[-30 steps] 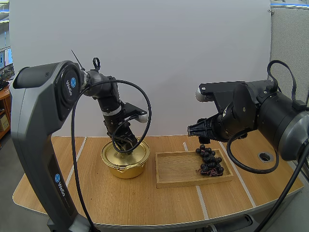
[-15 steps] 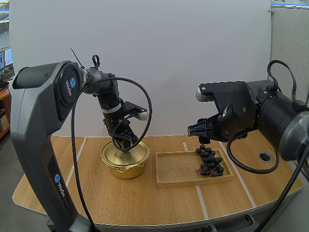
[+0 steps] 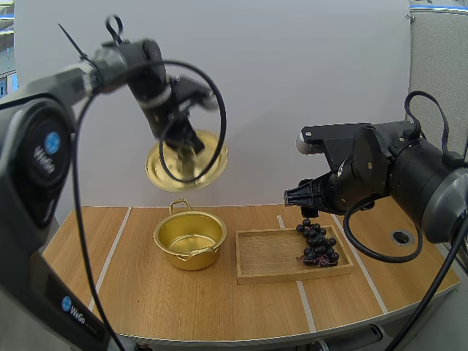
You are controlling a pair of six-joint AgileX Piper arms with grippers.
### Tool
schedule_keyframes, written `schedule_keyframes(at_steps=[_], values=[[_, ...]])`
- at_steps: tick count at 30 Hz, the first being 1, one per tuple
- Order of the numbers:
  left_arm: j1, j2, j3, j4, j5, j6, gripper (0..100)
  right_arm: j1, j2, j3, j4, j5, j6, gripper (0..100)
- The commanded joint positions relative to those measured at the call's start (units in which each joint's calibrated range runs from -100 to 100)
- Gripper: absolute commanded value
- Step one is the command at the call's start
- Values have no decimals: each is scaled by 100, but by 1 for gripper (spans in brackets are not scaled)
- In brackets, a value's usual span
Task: Open the pot, put the grape inside, and close it
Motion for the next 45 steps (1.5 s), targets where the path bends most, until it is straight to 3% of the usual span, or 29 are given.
schedule_keyframes(at_steps=[1,8,22,28,38,45], values=[[-20,-410,-474,80,-425,-84,0,-21,-43,-54,-47,-97,55,100],[-20,-934,-1600,547,-1548,-356,0,-21,-43,-54,-47,-97,55,100],[-20,-979,-3701,884,-1502,-1208,0,-21,-43,-54,-62,-97,93,100],[-20,-979,-3889,884,-1570,-1208,0,-21,153,-67,-299,-90,283,100],[-20,-979,-3889,884,-1570,-1208,0,-43,1547,-356,-450,95,462,100],[-20,-979,-3889,884,-1570,-1208,0,-376,2419,-605,-189,-184,78,100]])
